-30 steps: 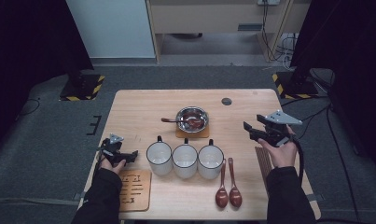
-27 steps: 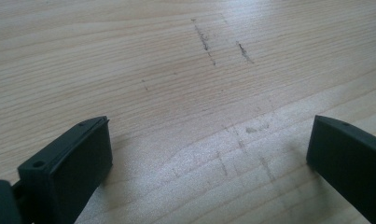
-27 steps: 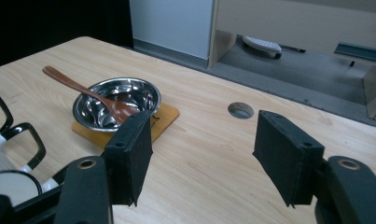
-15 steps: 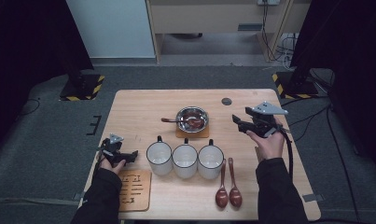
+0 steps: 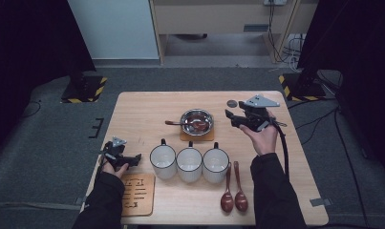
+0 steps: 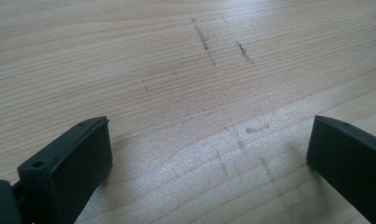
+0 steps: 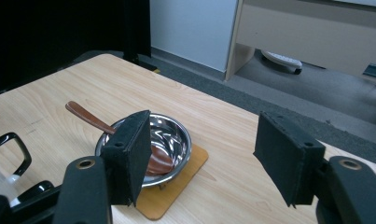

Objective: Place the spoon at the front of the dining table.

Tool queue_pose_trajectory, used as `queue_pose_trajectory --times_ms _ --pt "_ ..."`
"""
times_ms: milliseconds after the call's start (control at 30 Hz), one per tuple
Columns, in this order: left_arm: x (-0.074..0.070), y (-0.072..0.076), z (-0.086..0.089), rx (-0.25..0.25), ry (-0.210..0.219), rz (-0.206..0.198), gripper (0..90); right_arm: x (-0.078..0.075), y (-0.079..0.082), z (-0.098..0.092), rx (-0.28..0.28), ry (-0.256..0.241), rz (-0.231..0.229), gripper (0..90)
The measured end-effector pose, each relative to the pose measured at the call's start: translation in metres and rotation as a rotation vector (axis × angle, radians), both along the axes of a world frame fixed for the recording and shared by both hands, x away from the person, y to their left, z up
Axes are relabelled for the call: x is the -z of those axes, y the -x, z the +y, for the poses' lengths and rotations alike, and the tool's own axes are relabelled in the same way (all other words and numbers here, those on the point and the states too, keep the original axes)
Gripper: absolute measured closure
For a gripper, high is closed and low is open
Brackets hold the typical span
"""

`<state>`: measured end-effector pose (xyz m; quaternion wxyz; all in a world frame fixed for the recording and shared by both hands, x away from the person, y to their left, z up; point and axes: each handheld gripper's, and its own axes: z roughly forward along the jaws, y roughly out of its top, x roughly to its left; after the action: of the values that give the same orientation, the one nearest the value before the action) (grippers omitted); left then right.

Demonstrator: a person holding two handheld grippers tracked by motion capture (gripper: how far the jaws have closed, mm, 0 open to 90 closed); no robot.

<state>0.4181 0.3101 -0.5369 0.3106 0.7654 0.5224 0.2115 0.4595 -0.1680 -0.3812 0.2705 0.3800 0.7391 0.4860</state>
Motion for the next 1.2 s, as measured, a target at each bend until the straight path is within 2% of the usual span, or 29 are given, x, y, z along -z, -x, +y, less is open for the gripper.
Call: queue_pose_trajectory --times_ms 233,433,600,667,833,933,1200 --pt "0.000 0.000 0.000 0.000 0.000 0.000 0.0 0.000 -0.010 0.019 -0.026 -0.008 0.001 36.5" --pt "0.000 0.000 0.000 0.000 0.000 0.000 0.0 0.003 -0.022 0.036 -0.041 0.015 0.012 36.6" --pt "0.000 0.000 0.000 0.000 0.000 0.000 0.0 0.004 -0.027 0.044 -0.047 0.001 0.015 36.8" --pt "0.000 0.000 0.000 0.000 0.000 0.000 0.0 0.005 -0.031 0.049 -0.051 0.020 0.020 36.7" --pt "0.000 0.000 0.000 0.000 0.000 0.000 0.0 0.002 -0.036 0.057 -0.060 0.020 0.015 36.7" --pt "0.000 0.000 0.000 0.000 0.000 0.000 0.0 0.003 -0.039 0.062 -0.065 0.000 0.021 36.8" --pt "0.000 0.000 0.000 0.000 0.000 0.000 0.0 0.012 -0.049 0.076 -0.076 0.027 0.032 36.9"
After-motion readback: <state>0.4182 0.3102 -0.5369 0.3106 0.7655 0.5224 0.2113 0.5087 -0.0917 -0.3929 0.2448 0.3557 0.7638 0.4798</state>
